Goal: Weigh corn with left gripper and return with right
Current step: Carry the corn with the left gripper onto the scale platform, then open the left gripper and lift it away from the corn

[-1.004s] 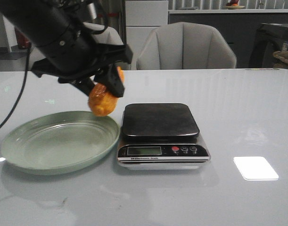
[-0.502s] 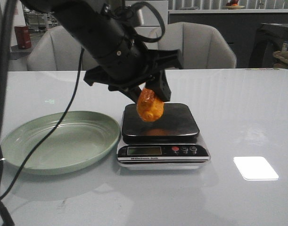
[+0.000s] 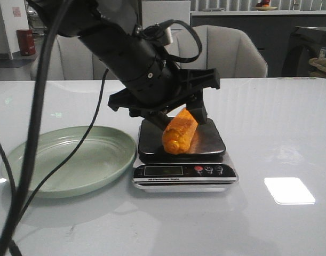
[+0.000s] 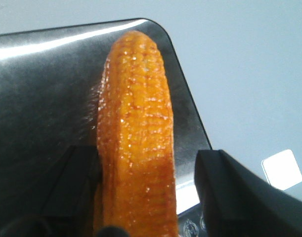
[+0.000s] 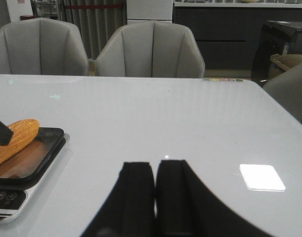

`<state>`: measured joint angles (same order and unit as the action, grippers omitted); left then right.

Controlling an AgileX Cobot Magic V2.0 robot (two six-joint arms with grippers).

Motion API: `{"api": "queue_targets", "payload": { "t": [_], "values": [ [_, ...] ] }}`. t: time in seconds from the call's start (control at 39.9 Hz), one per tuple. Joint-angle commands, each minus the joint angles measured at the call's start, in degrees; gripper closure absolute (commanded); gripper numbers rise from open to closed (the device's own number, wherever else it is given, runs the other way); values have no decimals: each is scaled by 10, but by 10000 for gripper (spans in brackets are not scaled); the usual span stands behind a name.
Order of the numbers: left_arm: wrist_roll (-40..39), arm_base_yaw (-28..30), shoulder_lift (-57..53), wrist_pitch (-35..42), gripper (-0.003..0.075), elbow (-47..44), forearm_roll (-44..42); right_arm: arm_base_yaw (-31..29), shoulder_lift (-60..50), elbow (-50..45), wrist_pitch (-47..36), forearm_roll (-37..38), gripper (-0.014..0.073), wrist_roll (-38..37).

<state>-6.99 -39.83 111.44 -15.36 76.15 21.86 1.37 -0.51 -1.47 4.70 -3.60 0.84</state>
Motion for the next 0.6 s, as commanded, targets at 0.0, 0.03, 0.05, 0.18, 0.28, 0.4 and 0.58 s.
{"api": "queue_targets", "payload": {
  "t": [0.0, 0.03, 0.05, 0.18, 0.28, 0.4, 0.58],
  "values": [
    [-3, 5, -63, 22, 250, 13, 4, -2, -11, -6, -47, 4, 417, 5],
    [-3, 8, -69, 22, 250, 9, 2, -2, -11, -6, -47, 4, 417, 5],
    [-3, 8, -78, 22, 250, 3, 0, -2, -11, -6, -47, 4, 417, 5],
    [-3, 22, -123, 22, 250, -33, -19, -2, -11, -6, -47, 4, 417, 5],
    [-3, 35, -172, 23, 250, -74, -26, -2, -11, -6, -47, 4, 417, 5],
    [2, 51, -246, 27, 250, -143, -42, -2, -11, -6, -47, 4, 417, 5],
    [2, 59, -358, 32, 251, -231, -70, -2, -11, -6, -47, 4, 417, 5]
  ]
}}
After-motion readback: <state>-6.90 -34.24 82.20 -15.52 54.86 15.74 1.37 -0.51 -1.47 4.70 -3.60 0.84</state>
